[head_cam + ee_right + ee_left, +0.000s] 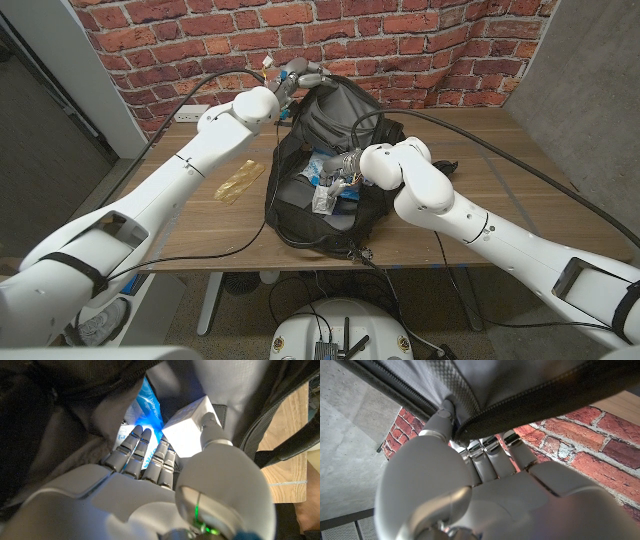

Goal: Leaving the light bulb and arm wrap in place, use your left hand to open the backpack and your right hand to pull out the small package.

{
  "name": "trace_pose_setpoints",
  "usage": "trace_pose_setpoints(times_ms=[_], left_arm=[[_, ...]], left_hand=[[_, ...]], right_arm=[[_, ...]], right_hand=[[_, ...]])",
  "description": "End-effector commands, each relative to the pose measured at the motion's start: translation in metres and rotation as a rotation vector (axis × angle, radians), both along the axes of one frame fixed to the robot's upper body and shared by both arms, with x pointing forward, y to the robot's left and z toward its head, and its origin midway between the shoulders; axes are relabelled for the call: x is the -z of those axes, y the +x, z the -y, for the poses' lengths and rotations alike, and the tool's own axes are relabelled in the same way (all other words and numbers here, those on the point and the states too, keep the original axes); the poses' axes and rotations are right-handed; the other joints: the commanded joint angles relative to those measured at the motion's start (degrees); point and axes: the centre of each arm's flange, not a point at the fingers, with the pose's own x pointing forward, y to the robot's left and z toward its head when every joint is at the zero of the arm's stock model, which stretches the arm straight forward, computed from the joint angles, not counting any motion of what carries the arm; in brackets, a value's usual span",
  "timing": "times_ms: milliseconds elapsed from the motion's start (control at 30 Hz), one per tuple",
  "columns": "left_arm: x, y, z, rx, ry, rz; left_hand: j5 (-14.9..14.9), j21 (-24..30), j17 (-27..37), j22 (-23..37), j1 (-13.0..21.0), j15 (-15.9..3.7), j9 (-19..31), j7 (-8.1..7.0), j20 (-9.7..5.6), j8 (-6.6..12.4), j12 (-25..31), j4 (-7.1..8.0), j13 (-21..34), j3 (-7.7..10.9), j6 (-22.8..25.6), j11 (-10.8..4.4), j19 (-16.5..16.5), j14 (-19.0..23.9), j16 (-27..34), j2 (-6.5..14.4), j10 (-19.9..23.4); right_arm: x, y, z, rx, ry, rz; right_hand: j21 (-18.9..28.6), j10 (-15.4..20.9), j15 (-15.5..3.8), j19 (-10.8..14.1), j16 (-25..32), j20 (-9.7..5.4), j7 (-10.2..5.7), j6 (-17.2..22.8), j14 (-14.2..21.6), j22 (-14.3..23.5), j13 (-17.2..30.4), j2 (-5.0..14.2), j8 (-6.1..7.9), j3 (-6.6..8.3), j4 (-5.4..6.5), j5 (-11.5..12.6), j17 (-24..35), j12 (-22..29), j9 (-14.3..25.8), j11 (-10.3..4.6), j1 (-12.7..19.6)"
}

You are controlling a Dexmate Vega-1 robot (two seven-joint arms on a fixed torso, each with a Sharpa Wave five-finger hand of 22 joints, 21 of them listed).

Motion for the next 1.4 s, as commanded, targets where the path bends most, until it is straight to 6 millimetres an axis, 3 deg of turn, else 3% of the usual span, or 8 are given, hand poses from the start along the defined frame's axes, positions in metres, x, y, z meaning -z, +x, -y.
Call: trace_pose_setpoints(times_ms=[33, 633, 1400], left_arm=[[0.001, 0.001, -0.003, -0.002, -0.007, -0.002], [0.000, 0.008, -0.005, 0.000, -0.011, -0.009], [-0.002, 0.005, -0.007, 0.013, -0.012, 0.006]], left_hand=[[0.3, -0.2, 0.2, 0.1, 0.1, 0.02, 0.1, 0.46, -6.21, 0.33, 0.4, 2.49, 0.2, 2.89, 0.1, -0.33, 0.6, 0.5, -0.1, 0.5, 1.0], [0.3, -0.2, 0.3, 0.1, 0.1, 0.01, 0.1, 0.58, -6.20, 0.34, 0.3, 2.47, 0.2, 2.96, 0.2, -0.28, 0.6, 0.6, -0.1, 0.5, 0.9], [0.3, -0.3, 0.3, 0.1, 0.1, -0.01, 0.1, 0.55, -6.20, 0.26, 0.3, 2.46, 0.2, 3.04, 0.0, -0.37, 0.6, 0.6, -0.1, 0.5, 0.9]], right_arm=[[0.000, -0.002, 0.002, -0.025, 0.035, 0.057], [-0.001, -0.013, 0.008, -0.043, 0.110, 0.137], [0.004, -0.041, 0.012, -0.033, 0.199, 0.214]], right_hand=[[0.3, 3.4, -9.36, 0.9, 1.3, -2.97, -0.25, 2.1, 1.8, 0.3, 0.7, 0.84, 0.85, -0.54, 0.27, -0.1, 0.6, 1.3, 0.2, -0.72, 0.9], [0.6, 12.8, -10.35, 3.6, 4.8, -5.16, -0.55, 10.5, 7.3, 0.3, 2.5, 2.55, 3.56, -1.29, -0.30, 0.1, 2.2, 4.4, 0.2, -2.49, 4.0], [0.9, 14.7, -10.66, 5.2, 5.4, -6.20, -1.43, 12.9, 9.6, 0.3, 3.1, 3.24, 4.31, -0.79, -0.58, 0.3, 2.4, 4.9, 0.2, -2.61, 6.5]])
